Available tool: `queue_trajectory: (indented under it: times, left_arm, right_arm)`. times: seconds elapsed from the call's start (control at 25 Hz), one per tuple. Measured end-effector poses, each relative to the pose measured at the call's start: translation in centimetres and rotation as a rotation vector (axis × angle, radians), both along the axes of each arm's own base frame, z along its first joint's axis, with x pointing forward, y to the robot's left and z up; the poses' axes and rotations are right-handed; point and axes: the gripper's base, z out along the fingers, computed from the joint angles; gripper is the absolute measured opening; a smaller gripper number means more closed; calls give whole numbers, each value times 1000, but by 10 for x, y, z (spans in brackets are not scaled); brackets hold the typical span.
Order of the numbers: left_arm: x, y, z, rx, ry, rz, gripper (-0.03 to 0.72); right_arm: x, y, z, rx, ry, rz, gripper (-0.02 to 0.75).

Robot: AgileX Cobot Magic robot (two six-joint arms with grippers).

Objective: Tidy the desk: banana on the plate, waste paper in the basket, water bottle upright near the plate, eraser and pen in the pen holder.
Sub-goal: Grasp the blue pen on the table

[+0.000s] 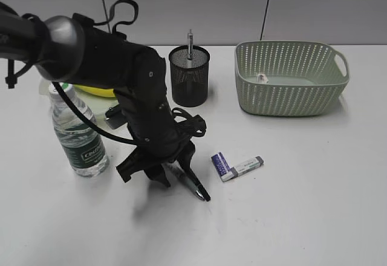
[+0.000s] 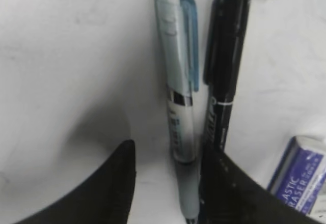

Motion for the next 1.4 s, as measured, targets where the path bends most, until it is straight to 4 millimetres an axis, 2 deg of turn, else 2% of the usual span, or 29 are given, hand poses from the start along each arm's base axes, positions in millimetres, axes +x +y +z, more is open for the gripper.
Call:
queue_trajectory:
  times: [0.2, 0.56, 0.8, 1.04, 1.16, 1.4]
  left_arm:
    - [1, -1, -8, 6, 6, 6, 318]
    - [12, -11, -7, -11, -11, 7, 312]
    - [11, -5, -7, 52, 39, -14, 194]
    - [11, -4, -6, 61, 39, -20, 157]
    - [12, -5, -6, 58, 39, -19, 66]
    - [10, -2, -1, 76, 42, -38, 68]
  right_arm:
    - [0, 0, 0, -1, 0, -1, 243]
    - [0, 0, 0, -1, -2, -1, 242]
    - [0, 0, 0, -1, -2, -1, 242]
    - [0, 0, 0, -1, -2, -1, 242]
    - [0, 0, 0, -1, -2, -1, 242]
    - [0, 0, 0, -1, -2, -1, 242]
